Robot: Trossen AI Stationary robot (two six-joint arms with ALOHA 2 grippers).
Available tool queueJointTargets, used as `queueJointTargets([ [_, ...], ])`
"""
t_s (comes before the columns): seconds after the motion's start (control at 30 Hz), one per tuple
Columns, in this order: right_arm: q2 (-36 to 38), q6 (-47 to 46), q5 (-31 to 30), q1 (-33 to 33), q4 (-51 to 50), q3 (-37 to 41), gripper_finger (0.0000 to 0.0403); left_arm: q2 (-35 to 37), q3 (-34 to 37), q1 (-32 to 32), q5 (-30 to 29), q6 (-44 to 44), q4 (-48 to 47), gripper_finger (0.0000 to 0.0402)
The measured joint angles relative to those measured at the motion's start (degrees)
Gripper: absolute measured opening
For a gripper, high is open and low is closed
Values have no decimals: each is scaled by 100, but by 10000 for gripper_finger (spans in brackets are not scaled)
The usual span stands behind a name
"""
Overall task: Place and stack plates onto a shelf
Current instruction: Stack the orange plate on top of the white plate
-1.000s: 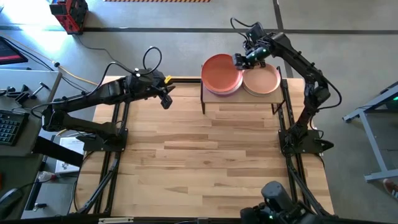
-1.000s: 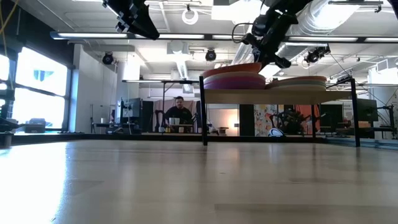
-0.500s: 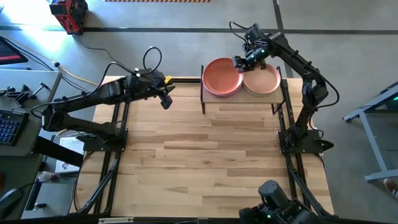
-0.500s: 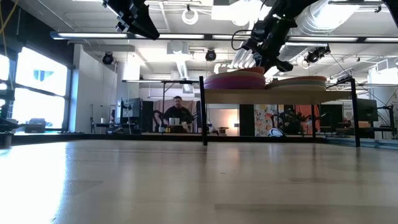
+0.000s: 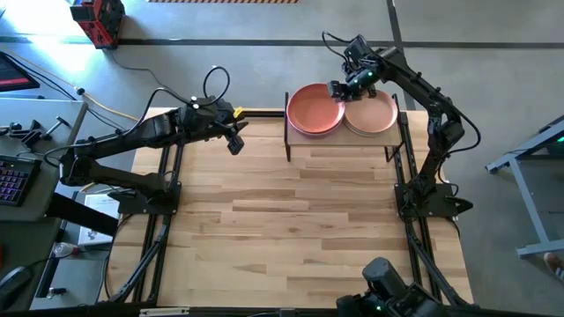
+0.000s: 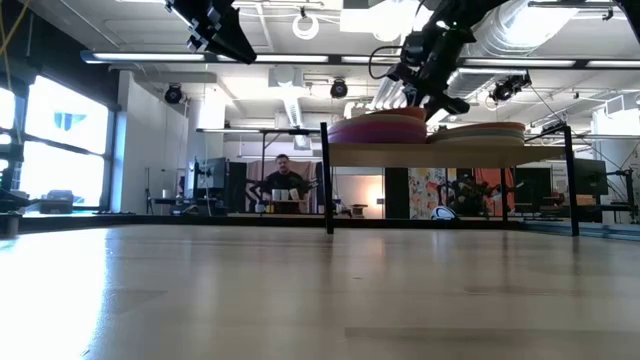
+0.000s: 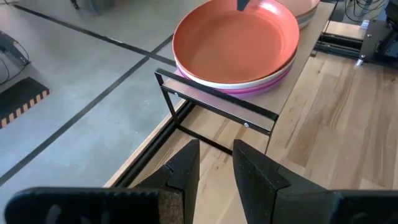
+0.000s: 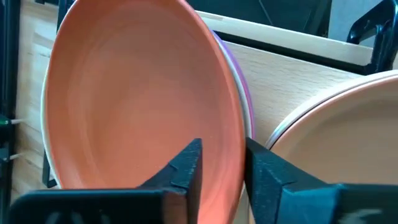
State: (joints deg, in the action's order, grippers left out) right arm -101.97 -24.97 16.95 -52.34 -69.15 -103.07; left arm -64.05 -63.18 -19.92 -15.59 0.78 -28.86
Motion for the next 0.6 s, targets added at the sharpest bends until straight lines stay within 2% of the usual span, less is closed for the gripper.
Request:
queueJointTargets([
  [0.23, 2, -79, 427, -60, -19, 0, 113, 0, 0, 0, -1, 0, 0, 86],
  [0.47, 10, -270, 829, -219, -71, 0, 114, 0, 0, -6, -2, -160, 2, 86],
  [0.6, 10, -275, 844, -216, -111, 0, 114, 0, 0, -104, -3, -152, 0, 86],
])
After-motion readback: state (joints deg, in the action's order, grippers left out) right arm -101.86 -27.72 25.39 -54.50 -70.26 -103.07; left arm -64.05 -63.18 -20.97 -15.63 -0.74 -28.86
